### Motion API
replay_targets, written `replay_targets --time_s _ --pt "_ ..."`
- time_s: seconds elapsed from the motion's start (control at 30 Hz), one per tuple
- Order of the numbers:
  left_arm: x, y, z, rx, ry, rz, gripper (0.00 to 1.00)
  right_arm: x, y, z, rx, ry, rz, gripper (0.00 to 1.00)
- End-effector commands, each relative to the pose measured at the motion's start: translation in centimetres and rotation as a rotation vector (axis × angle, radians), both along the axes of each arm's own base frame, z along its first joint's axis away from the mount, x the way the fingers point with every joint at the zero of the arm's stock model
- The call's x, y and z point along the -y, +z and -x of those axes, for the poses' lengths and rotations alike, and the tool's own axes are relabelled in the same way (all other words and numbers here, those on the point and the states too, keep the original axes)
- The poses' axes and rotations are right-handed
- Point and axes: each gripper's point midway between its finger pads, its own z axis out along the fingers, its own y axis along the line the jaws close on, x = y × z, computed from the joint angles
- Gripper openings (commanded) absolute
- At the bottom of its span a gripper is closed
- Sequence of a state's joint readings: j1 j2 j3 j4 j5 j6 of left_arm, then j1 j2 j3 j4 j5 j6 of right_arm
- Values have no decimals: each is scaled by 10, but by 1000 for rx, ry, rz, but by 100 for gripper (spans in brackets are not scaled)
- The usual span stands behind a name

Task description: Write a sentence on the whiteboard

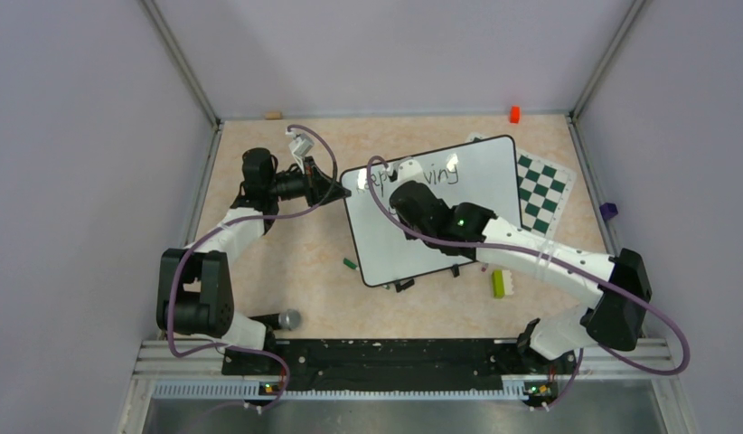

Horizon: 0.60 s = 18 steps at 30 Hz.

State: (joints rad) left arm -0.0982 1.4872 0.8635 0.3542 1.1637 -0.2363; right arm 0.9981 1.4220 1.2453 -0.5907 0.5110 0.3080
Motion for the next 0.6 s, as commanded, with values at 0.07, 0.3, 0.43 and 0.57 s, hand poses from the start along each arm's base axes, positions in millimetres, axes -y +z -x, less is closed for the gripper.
replay_targets --time_s 0.07,0.3,0.43,0.57 --pt "15 -30 37 -22 -165 -20 13 -2 48 -19 127 -36 -77 0" --pt "15 -31 38 -25 -165 -20 13 -1 48 -23 139 -46 -64 0" --pt "15 -32 37 -28 -164 -21 13 -3 47 -25 140 -46 -64 0" --pt "15 -32 38 -28 -165 -21 13 -5 45 -25 135 -40 -64 0"
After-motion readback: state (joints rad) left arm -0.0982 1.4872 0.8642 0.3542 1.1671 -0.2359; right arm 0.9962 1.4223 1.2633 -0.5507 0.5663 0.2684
